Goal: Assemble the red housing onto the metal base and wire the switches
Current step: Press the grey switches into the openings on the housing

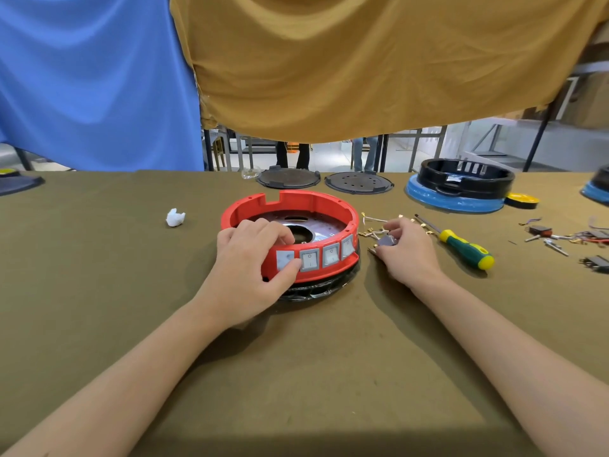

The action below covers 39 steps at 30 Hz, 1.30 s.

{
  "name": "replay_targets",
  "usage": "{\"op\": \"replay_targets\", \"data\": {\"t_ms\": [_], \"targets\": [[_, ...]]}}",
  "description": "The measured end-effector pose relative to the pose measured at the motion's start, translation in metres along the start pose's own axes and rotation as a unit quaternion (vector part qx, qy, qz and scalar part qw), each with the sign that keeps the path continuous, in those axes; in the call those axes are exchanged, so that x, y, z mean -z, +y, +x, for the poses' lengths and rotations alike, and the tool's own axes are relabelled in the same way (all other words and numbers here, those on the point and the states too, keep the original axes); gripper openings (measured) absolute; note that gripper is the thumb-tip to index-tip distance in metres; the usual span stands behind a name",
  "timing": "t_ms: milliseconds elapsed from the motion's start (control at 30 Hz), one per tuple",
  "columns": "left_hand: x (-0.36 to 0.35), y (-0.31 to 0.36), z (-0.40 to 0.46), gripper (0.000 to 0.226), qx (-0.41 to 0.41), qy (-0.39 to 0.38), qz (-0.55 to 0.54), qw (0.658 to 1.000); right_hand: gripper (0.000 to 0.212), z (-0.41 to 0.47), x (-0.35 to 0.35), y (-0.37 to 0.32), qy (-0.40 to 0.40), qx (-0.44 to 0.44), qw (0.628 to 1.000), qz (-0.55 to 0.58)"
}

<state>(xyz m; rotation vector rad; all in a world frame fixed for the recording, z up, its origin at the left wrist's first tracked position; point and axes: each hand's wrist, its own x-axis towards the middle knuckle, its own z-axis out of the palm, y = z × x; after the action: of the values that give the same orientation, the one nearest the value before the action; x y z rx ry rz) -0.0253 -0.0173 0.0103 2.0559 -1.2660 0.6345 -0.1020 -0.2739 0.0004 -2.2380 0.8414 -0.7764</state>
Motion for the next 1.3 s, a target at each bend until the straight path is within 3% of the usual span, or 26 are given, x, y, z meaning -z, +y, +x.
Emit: {"op": "replay_targets", "data": {"t_ms": [200,467,967,1300], "targets": [[-0.001,-0.005,0.001,0.032,0.005,0.003,0.012,1.000,0.036,-0.009,0.005,-0.012,0.066,0.077,0.989,0.110],[-0.003,-0.005,0.002,0.036,0.003,0.016,0.024,1.000,0.028,-0.022,0.003,-0.019,0.026,0.141,0.975,0.168],[0.002,-0.011,-0.001,0.032,0.005,0.035,0.048,0.998,0.023,-0.009,-0.002,-0.019,0.028,0.181,0.974,0.137],[0.003,-0.024,-0.004,0.033,0.061,0.051,0.048,0.996,0.032,-0.021,-0.009,-0.019,0.004,0.225,0.962,0.155]]}}
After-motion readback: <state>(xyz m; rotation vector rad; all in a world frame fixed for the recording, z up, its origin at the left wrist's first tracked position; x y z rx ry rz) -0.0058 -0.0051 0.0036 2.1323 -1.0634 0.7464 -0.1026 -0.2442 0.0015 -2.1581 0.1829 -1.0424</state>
